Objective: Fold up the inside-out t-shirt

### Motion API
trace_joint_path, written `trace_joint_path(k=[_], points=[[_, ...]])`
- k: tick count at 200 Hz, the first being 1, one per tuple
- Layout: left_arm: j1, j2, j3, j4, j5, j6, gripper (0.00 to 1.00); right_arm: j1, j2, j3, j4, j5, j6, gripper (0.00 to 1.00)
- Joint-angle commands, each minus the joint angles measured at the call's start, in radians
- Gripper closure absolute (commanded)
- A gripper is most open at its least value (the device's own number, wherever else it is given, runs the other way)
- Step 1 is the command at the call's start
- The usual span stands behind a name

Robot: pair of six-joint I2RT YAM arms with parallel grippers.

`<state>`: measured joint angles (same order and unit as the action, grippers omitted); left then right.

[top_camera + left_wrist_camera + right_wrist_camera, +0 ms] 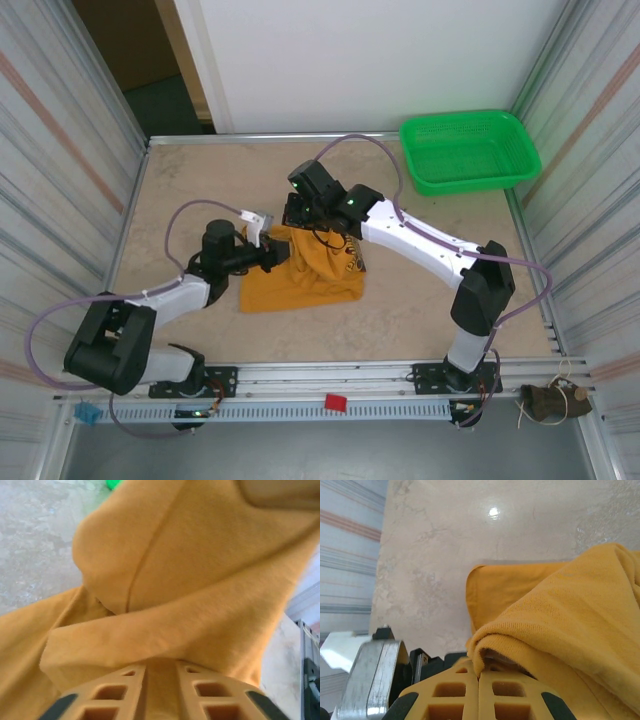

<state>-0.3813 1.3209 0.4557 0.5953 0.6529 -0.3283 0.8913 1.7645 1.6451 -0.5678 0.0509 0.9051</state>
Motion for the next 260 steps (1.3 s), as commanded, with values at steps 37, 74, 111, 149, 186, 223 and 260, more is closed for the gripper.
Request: trace_joint_path(k=[37,74,111,149,186,223,260], points=[[-0.027,-0.199,-0.151,0.067,0.047,-0.164,1.0,-0.003,0.025,0.023,0.023,-0.026,-0.025,1.0],[-0.069,-0.502,-0.238,-0.103,-0.092,-0.202,1.0,0.01,0.064,0.055,0.016,-0.045,-0.03,1.0],[-0.075,-0.8,-0.289,-0.298,-0.358,-0.103,0.47,0.035,0.038,0.047,-0.002,-0.047,-0.099,1.0],[-0.092,-0.797,-0.332,-0.202,-0.387,-0.004,0.42,0.041,-0.057,-0.036,0.006,-0.058,-0.212,1.0],[-0.182,-0.657,-0.302,-0.138,-0.413,0.167,0.39,0.013,-0.135,-0.1,0.006,-0.093,-0.276,1.0],[-0.2,-0.511,-0.223,-0.08,-0.387,0.33,0.34,-0.013,-0.165,-0.115,0.003,-0.119,-0.298,1.0],[-0.153,-0.352,-0.108,-0.074,-0.268,0.421,0.33,-0.02,-0.174,-0.126,0.004,-0.127,-0.302,1.0]])
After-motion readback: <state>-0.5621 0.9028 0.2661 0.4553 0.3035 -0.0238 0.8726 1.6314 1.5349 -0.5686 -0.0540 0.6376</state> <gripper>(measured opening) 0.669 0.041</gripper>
